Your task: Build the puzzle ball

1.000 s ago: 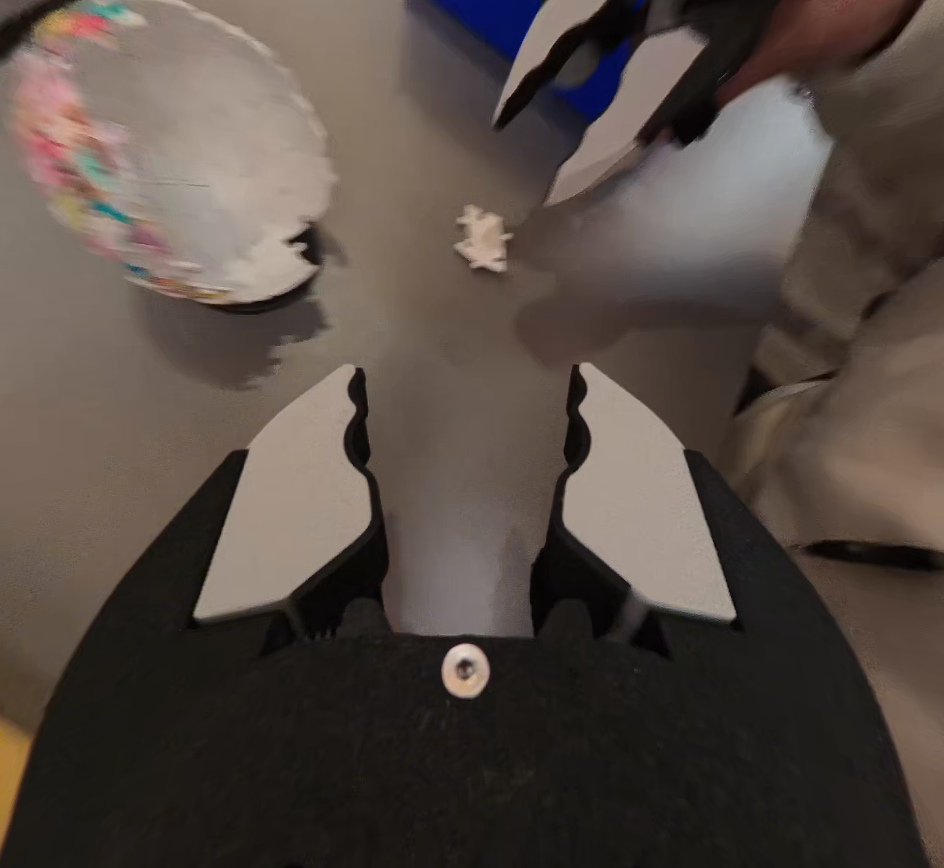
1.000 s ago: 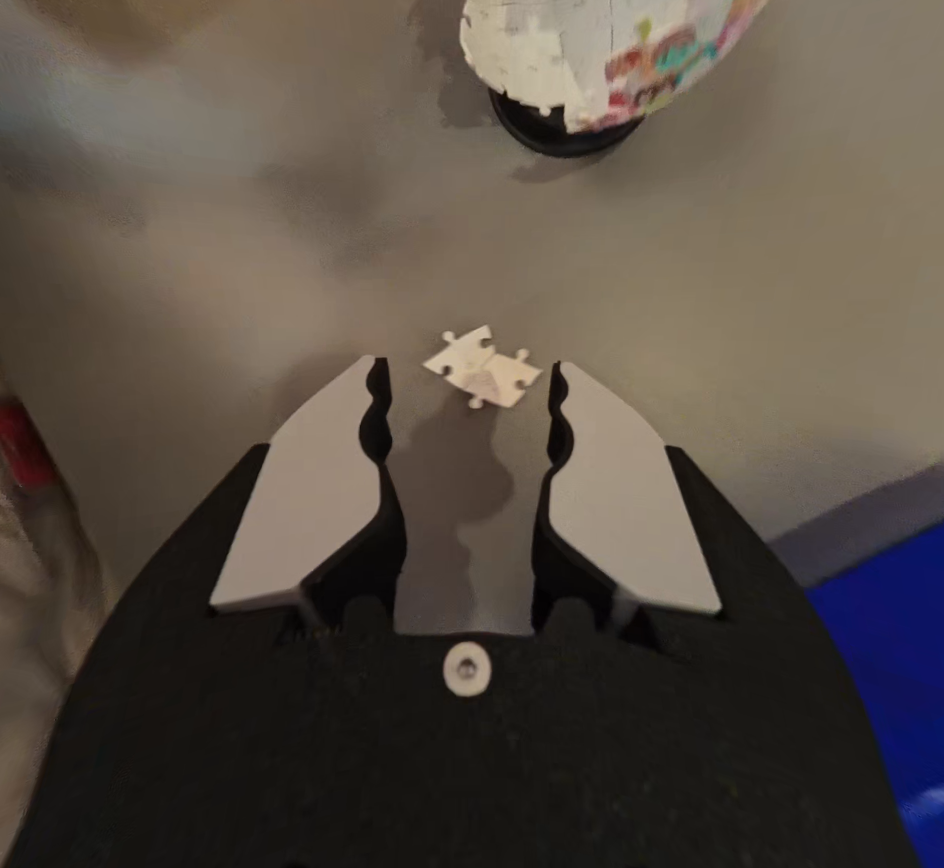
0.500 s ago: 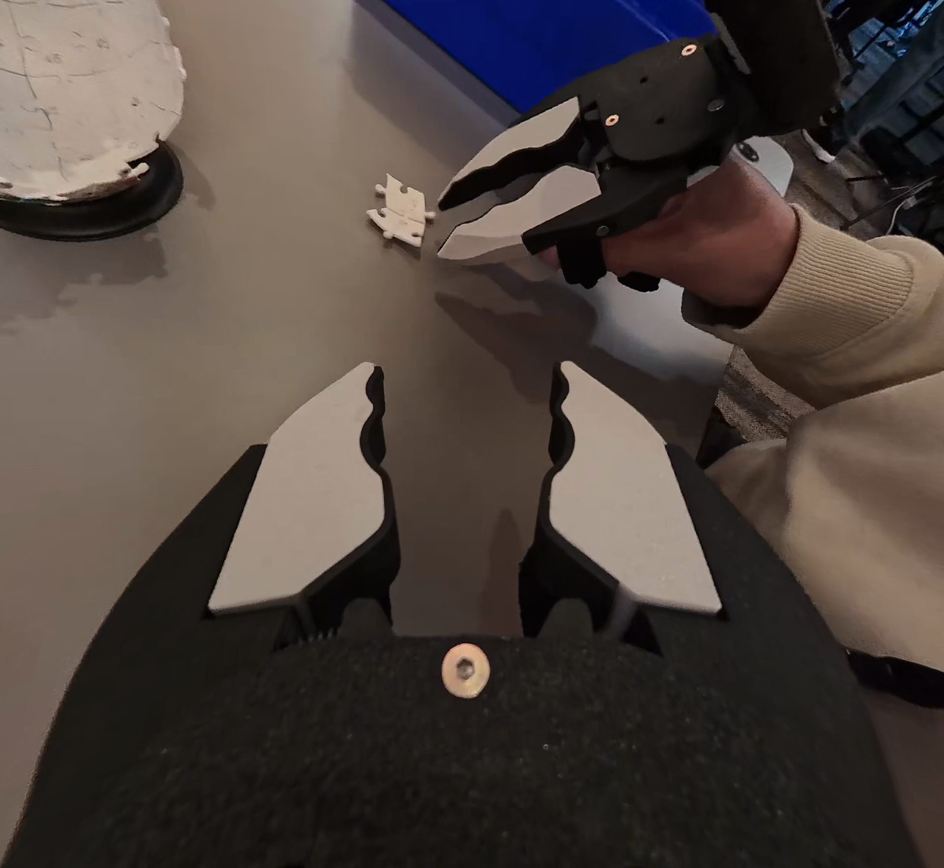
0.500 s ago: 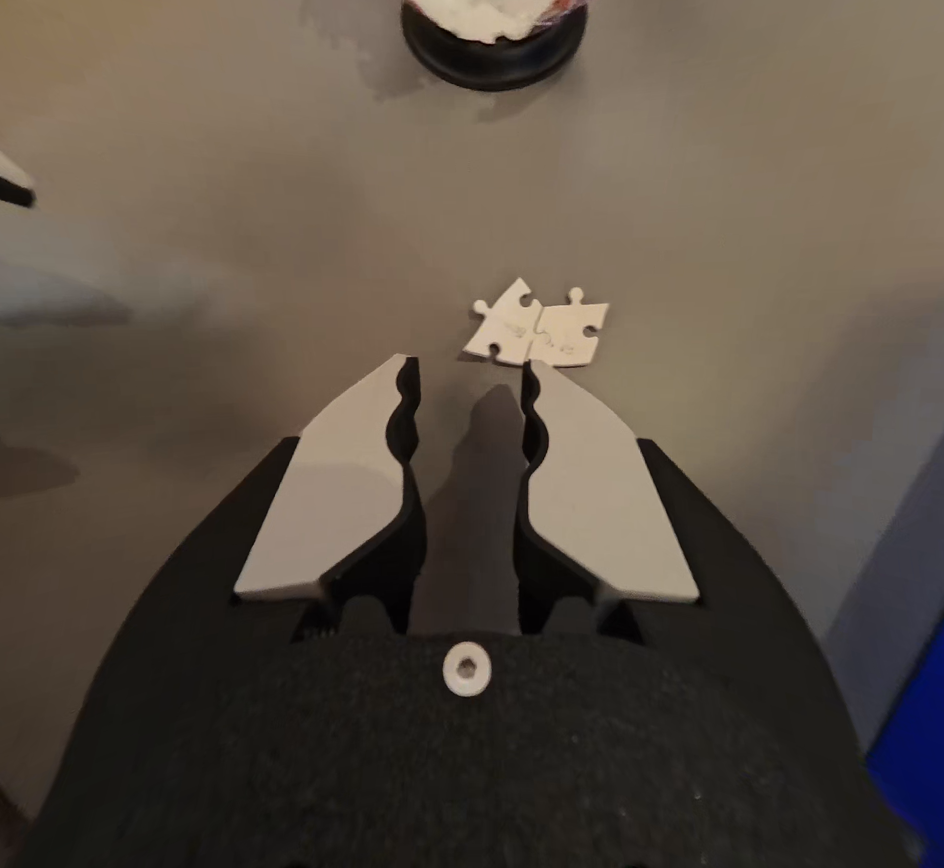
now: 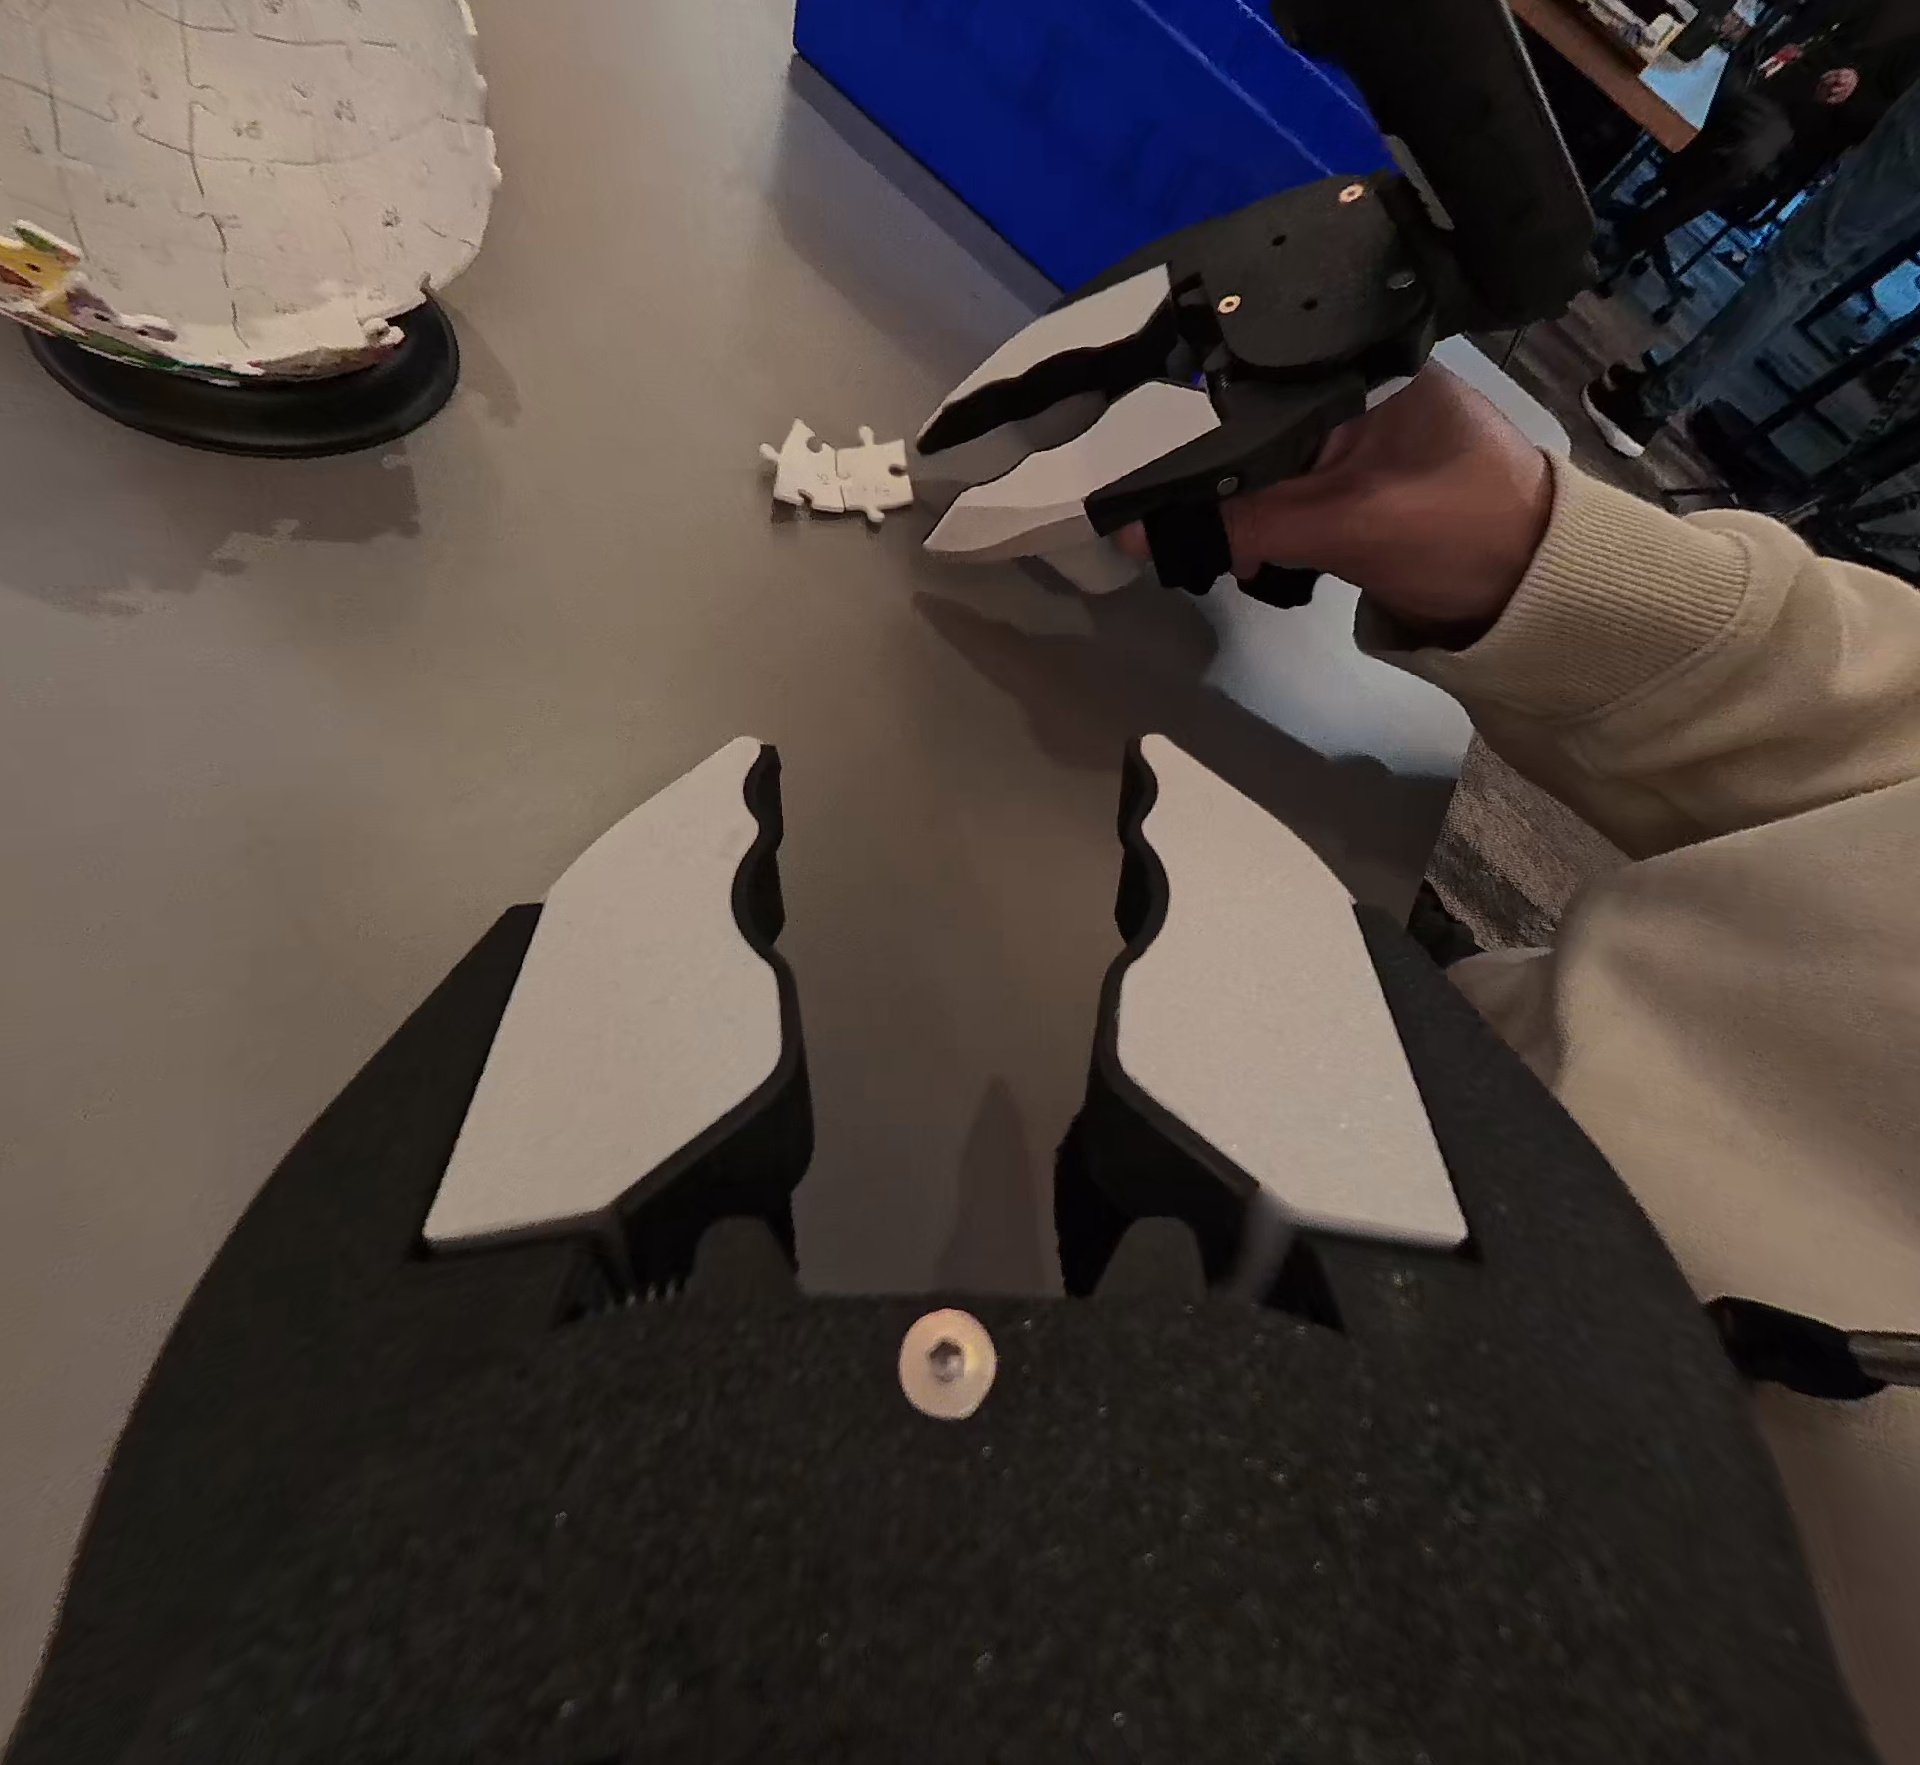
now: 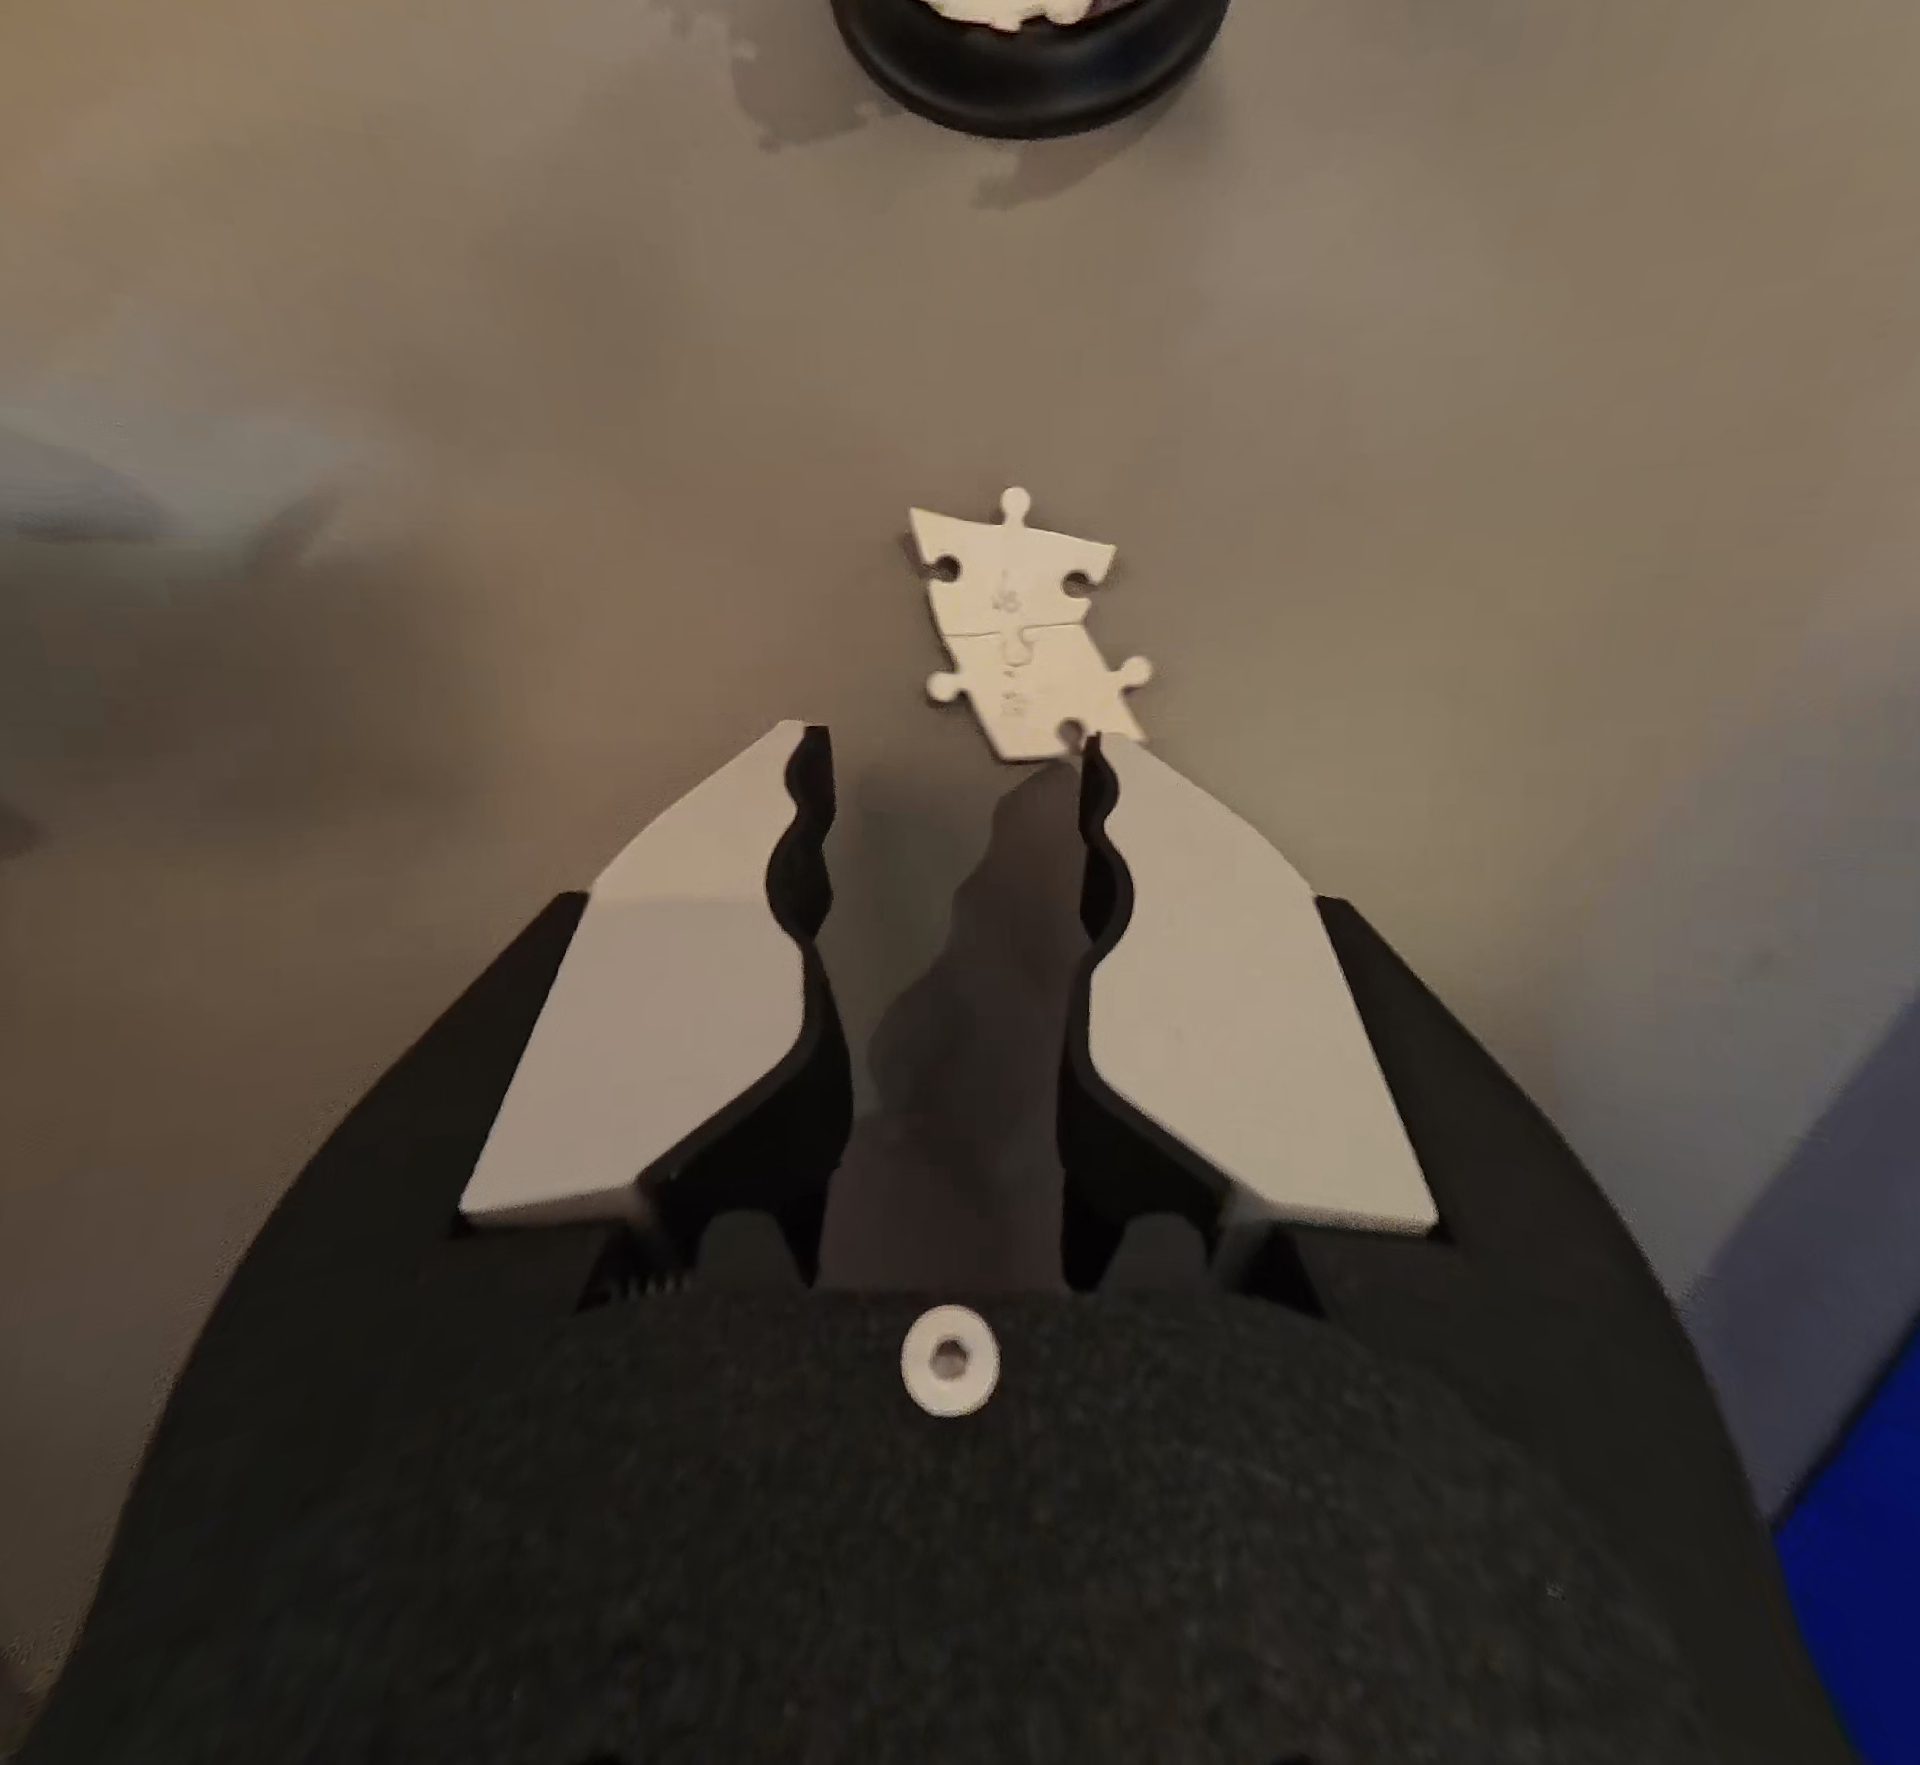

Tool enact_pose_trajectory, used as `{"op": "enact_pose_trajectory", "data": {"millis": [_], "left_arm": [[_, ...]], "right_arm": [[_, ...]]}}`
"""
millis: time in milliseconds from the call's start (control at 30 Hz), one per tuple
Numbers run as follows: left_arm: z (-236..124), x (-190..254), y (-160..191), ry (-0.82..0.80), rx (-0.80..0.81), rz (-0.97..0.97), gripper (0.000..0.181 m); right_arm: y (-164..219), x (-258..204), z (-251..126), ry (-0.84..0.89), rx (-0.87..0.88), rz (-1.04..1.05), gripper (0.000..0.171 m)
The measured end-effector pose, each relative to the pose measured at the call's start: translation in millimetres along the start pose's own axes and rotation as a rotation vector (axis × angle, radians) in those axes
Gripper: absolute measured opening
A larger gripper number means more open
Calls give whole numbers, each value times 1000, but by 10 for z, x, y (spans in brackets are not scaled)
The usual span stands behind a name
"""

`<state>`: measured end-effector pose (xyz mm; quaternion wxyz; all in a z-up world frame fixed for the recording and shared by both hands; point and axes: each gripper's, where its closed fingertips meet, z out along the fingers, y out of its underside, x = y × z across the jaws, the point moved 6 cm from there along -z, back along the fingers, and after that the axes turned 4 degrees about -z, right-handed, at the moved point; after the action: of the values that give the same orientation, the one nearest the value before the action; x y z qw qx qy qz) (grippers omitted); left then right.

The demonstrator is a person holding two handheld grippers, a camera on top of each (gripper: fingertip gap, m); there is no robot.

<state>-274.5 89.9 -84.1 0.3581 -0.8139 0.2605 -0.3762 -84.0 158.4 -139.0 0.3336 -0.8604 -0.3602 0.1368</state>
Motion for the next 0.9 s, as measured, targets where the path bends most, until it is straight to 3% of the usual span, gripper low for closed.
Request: {"op": "enact_pose_trajectory", "data": {"millis": [267,500,667,900], "left_arm": [[7,-32,14,-9,-3,6,62],[5,-55,-25,-15,21,6,61],[48,-61,-73,7,31,5,61],[68,-60,-72,11,28,15,60]], "right_arm": [[-35,160,46,-53,41,-9,38],[46,72,38,16,19,-13,43],[-15,125,-39,61,75,-9,28],[43,81,38,-1,24,10,29]]}}
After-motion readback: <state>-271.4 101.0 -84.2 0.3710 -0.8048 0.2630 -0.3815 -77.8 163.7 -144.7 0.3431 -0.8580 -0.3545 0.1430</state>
